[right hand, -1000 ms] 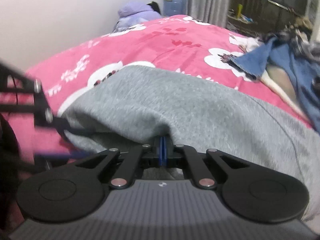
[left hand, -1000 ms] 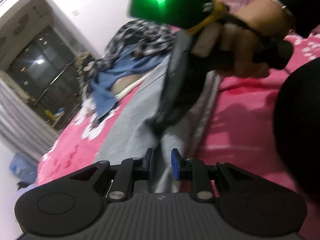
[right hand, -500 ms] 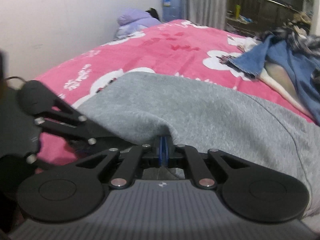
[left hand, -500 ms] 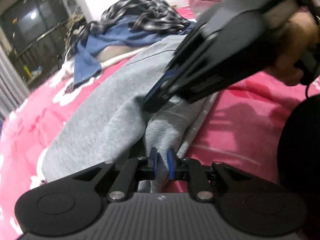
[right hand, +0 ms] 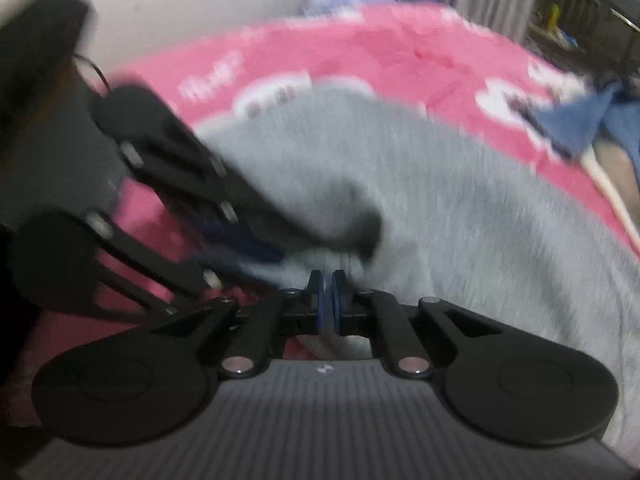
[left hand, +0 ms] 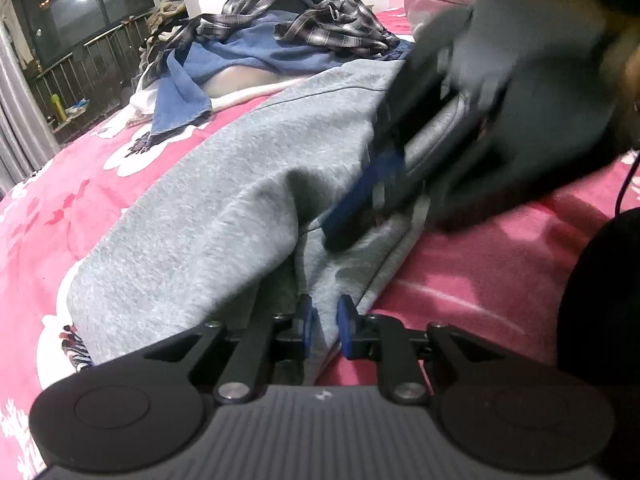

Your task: Fold clothes

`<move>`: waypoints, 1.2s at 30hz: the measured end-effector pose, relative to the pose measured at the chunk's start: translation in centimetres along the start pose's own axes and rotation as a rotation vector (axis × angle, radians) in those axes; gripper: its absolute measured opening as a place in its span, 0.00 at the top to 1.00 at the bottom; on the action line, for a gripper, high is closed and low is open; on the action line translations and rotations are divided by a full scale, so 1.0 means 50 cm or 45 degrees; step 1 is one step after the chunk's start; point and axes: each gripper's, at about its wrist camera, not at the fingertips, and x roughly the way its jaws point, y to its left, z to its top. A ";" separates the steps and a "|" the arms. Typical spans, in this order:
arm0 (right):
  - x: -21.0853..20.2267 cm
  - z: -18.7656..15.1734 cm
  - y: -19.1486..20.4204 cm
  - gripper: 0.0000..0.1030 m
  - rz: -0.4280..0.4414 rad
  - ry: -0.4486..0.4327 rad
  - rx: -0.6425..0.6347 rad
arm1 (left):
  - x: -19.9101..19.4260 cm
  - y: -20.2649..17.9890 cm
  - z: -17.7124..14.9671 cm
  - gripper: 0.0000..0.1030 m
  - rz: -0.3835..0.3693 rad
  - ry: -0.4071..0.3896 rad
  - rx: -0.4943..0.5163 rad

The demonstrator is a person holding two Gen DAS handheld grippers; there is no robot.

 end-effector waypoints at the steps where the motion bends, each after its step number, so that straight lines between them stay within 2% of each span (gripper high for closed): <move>1: -0.018 0.007 -0.001 0.92 0.007 -0.043 -0.022 | 0.001 0.001 0.000 0.84 -0.001 0.000 -0.005; 2: -0.034 0.014 -0.001 0.83 0.009 -0.082 -0.046 | 0.001 0.001 0.000 0.84 -0.001 -0.001 -0.006; 4: -0.040 0.022 0.002 0.51 -0.051 -0.120 -0.142 | 0.000 0.001 -0.001 0.84 0.000 -0.003 -0.005; 6: -0.015 0.026 0.009 0.45 -0.077 -0.090 -0.258 | 0.000 -0.001 -0.001 0.84 0.007 -0.004 0.004; 8: 0.020 0.030 0.017 0.45 -0.091 -0.044 -0.376 | 0.001 -0.003 -0.002 0.84 0.013 -0.005 0.012; 9: 0.037 0.032 0.015 0.49 -0.094 -0.018 -0.392 | 0.001 -0.004 -0.002 0.84 0.016 -0.005 0.015; 11: 0.069 0.036 0.012 0.79 -0.098 0.029 -0.419 | 0.002 -0.004 -0.003 0.83 0.019 -0.004 0.015; 12: 0.063 0.039 0.011 0.88 -0.091 0.012 -0.408 | 0.002 -0.002 -0.003 0.81 0.019 -0.003 0.011; 13: 0.045 0.042 0.008 0.89 -0.074 -0.031 -0.391 | 0.002 0.001 -0.003 0.78 0.025 0.000 0.004; 14: 0.025 0.044 0.007 0.89 -0.061 -0.073 -0.388 | 0.003 0.004 -0.003 0.72 0.031 0.003 -0.003; 16: -0.012 0.034 0.010 0.90 -0.042 -0.113 -0.398 | 0.004 0.014 -0.003 0.72 0.012 0.006 -0.035; 18: -0.027 0.014 0.024 0.90 -0.040 -0.100 -0.457 | 0.004 0.018 -0.003 0.72 0.002 0.006 -0.043; 21: -0.004 -0.021 0.056 0.90 -0.081 -0.037 -0.607 | 0.001 0.015 -0.005 0.71 0.002 0.006 -0.033; 31: 0.020 -0.056 0.089 0.89 -0.274 -0.035 -0.783 | -0.004 0.014 -0.002 0.71 0.022 0.032 -0.031; 32: 0.013 -0.049 0.078 0.88 -0.257 -0.037 -0.709 | -0.005 0.014 -0.002 0.71 0.026 0.035 -0.029; 34: 0.000 -0.033 0.051 0.76 -0.195 -0.029 -0.519 | -0.005 0.013 -0.001 0.71 0.032 0.039 -0.029; 36: -0.009 -0.019 0.014 0.67 -0.101 -0.011 -0.285 | -0.004 0.012 0.000 0.71 0.037 0.041 -0.025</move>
